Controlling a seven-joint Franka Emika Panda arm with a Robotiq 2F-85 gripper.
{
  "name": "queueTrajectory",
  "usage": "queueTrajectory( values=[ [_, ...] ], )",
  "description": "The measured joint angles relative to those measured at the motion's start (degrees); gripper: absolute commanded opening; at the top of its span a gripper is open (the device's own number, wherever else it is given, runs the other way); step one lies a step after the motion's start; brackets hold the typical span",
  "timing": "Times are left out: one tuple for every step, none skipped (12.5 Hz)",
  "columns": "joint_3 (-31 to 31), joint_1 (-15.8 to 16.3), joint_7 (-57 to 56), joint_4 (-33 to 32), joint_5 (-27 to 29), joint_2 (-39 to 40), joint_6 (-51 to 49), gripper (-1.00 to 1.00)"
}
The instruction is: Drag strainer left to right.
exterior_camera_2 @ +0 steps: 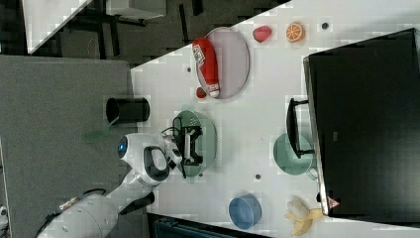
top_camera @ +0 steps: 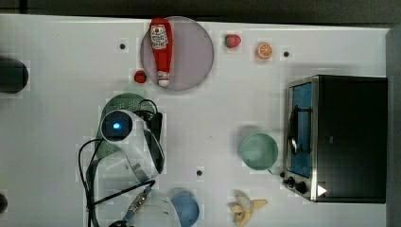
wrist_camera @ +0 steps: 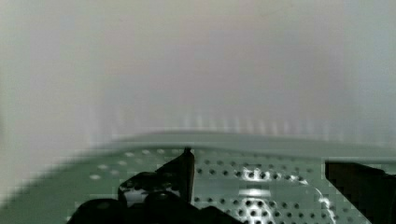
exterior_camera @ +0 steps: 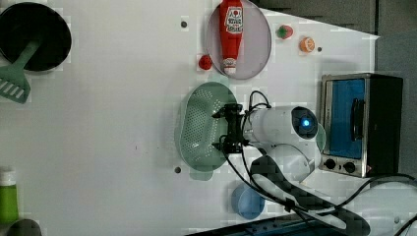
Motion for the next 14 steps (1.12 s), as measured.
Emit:
queueTrajectory(
  values=[
    [-0.43, -0.47, -1.51, 0.0, 0.22, -0.22, -0.45, 1.0],
    [-1.6, -0.6, -3.02, -0.34, 0.38, -0.46, -1.23, 1.0],
    [-2.9, -0.95, -4.03, -1.34, 0.03, -0.97, -1.4, 1.0],
    [-4.19, -1.21, -5.04, -2.46, 0.31, -1.57, -1.45, 1.0],
    [-6.08, -0.99, -6.55, -3.58, 0.63, -2.22, -1.68, 1.0],
    [-7.27, -1.45, -7.39, -4.14, 0.1, -2.62, -1.34, 1.0],
    [-8.15, -1.86, -8.28, -4.36, -0.45, -2.64, -1.01, 1.0],
    [-9.52, -1.89, -9.51, -4.36, -0.5, -2.67, -0.78, 1.0],
    [-10.32, -2.42, -11.08, -4.59, -0.08, -2.92, -0.5, 1.0],
    [-10.51, -3.29, -12.76, -4.59, 0.53, -3.13, -0.17, 1.0],
    [-11.29, -3.4, -14.44, -4.59, 0.64, -3.05, -0.39, 1.0],
    [-12.65, -2.9, -16.0, -4.48, -0.03, -3.12, -0.34, 1.0],
    [-14.19, -2.4, -17.85, -4.36, -0.54, -3.23, 0.11, 1.0],
    [-15.3, -2.49, -19.3, -4.14, -0.53, -3.09, -0.17, 1.0]
  ],
)
